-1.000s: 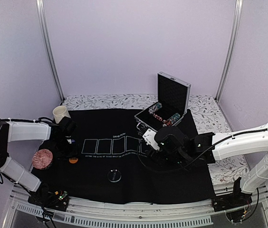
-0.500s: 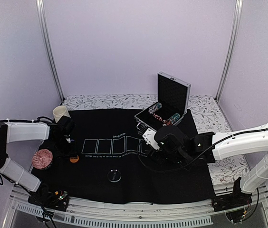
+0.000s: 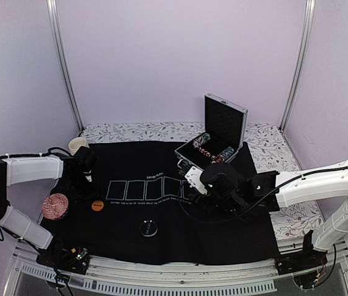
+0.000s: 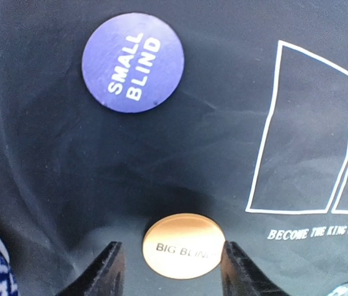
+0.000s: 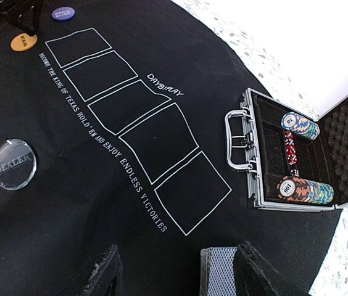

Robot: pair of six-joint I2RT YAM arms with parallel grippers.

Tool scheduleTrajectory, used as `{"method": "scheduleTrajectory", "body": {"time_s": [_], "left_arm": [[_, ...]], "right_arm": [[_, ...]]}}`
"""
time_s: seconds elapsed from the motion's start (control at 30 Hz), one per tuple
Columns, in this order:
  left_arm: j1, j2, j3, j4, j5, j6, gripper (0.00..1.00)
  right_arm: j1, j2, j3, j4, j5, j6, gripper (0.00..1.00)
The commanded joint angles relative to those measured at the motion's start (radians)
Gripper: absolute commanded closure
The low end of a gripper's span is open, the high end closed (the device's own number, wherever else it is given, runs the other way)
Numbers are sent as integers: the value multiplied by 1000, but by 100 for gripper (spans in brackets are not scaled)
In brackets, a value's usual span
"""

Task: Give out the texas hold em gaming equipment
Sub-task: Pick up the big blind button from the poker table mat.

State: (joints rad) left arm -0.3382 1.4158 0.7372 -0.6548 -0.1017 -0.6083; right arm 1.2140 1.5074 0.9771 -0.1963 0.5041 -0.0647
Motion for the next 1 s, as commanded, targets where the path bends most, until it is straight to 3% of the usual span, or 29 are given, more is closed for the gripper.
{"method": "scheduleTrajectory", "body": {"time_s": [0.0,0.23,0.8,0.97], "left_arm": [[-27,25,24,-17,-11,17,39],[-71,82,32,-45,-13,34,27],[-66,118,-3,-39,17,27,33],[-65,140,-10,-14,27,30,41]], "right_arm": [[-7,12,26,-6,18,-1,36],[-7,14,24,-8,17,3,36],[-6,13,17,-17,18,15,36],[-6,12,14,-17,18,16,36]]}}
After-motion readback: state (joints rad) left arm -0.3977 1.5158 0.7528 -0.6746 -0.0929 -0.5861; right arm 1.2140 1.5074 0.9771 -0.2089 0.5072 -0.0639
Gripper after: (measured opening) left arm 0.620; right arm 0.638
